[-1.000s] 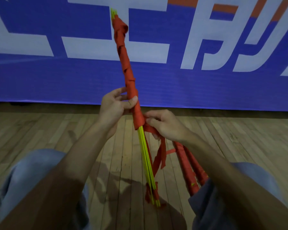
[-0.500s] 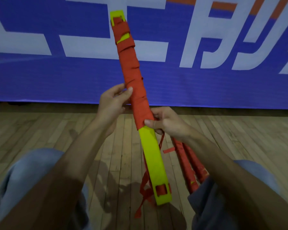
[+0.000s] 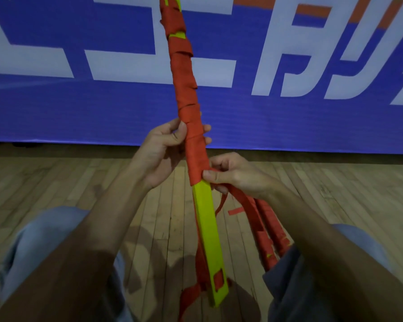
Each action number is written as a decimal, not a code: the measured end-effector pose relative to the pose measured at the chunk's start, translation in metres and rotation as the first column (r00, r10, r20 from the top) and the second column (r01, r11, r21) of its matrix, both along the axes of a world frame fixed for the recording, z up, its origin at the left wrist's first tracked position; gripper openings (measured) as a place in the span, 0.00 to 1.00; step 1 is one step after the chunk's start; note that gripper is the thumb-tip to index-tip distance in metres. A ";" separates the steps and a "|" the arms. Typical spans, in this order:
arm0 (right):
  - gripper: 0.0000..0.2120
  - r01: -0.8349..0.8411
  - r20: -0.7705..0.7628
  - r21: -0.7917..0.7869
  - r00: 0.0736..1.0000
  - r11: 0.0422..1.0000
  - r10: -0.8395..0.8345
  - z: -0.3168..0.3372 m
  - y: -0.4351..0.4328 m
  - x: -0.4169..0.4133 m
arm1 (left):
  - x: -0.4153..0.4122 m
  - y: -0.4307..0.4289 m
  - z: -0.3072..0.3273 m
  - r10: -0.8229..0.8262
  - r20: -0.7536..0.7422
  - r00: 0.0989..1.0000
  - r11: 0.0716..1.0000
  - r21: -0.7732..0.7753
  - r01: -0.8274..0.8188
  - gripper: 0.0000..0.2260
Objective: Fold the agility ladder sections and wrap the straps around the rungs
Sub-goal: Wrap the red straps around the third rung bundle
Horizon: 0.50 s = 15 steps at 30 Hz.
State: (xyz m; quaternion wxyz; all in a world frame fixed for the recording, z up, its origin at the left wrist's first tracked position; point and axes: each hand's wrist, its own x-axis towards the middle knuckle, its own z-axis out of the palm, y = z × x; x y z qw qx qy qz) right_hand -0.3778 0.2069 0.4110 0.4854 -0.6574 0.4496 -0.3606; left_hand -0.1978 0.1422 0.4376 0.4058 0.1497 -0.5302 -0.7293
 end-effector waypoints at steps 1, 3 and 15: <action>0.17 0.023 -0.053 0.000 0.998 1.000 -0.023 0.000 0.000 0.000 | 0.000 -0.001 0.000 0.022 0.025 0.999 1.000 -0.003 -0.022 0.20; 0.20 0.040 -0.120 -0.005 0.992 0.999 -0.041 0.000 0.001 0.000 | 0.001 -0.002 0.001 0.059 0.079 0.995 0.998 -0.016 -0.058 0.19; 0.08 0.190 -0.393 -0.162 0.888 0.968 -0.240 -0.004 -0.003 0.010 | -0.005 -0.014 -0.008 0.365 0.283 0.887 0.930 -0.073 -0.360 0.06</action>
